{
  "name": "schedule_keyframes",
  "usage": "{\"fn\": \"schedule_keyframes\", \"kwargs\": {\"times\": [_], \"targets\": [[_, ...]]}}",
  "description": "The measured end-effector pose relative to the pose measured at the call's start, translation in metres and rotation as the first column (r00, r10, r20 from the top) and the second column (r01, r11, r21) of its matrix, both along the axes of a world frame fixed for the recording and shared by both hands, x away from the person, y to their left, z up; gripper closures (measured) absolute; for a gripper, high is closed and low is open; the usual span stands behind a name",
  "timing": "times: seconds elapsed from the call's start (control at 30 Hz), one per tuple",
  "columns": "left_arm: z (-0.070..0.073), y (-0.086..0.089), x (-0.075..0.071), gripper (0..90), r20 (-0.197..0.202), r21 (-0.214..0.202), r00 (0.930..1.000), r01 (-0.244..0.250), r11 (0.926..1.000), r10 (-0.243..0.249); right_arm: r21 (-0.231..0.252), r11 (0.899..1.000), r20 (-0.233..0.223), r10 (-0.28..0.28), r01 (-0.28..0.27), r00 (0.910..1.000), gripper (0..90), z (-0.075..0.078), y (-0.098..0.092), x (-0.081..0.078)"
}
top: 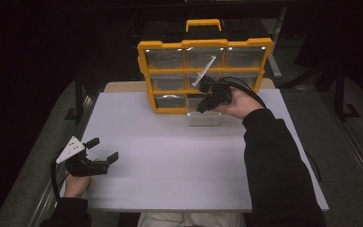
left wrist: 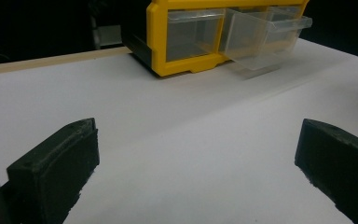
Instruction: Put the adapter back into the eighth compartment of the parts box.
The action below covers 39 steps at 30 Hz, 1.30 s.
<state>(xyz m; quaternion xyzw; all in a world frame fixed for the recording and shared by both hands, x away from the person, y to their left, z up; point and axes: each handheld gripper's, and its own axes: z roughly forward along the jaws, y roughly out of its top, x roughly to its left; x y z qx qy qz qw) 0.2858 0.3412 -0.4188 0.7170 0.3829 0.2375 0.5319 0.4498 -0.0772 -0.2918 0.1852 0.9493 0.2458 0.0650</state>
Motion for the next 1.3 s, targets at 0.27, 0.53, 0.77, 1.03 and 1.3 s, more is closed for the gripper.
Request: {"fn": "schedule_keyframes", "kwargs": {"times": [0.27, 0.53, 0.77, 1.03, 1.3], "targets": [[0.000, 0.000, 0.000, 0.0, 0.003, -0.003, 1.0000, -0.007, 1.0000, 0.007, 0.021, 0.999, 0.008, -0.025, 0.025, 0.9997, 74.6, 0.001, -0.004, 0.011], [0.000, 0.000, 0.000, 0.0, 0.003, 0.000, 1.0000, -0.003, 1.0000, 0.003, 0.052, 0.997, 0.018, -0.058, 0.057, 0.9982, 74.6, -0.006, -0.011, 0.024], [0.000, -0.001, 0.000, 0.0, 0.001, 0.002, 1.0000, 0.001, 1.0000, -0.001, 0.042, 0.996, 0.021, -0.076, 0.075, 0.9969, 74.6, -0.011, -0.014, 0.031], [0.000, -0.002, 0.000, 0.0, 0.002, 0.003, 1.0000, 0.000, 1.0000, 0.000, 0.028, 0.997, 0.021, -0.072, 0.071, 0.9972, 74.6, -0.020, -0.011, 0.036], [0.000, -0.002, 0.001, 0.0, 0.002, 0.004, 1.0000, 0.001, 1.0000, -0.001, 0.027, 0.997, 0.014, -0.067, 0.067, 0.9976, 74.6, -0.028, -0.009, 0.045]]}}
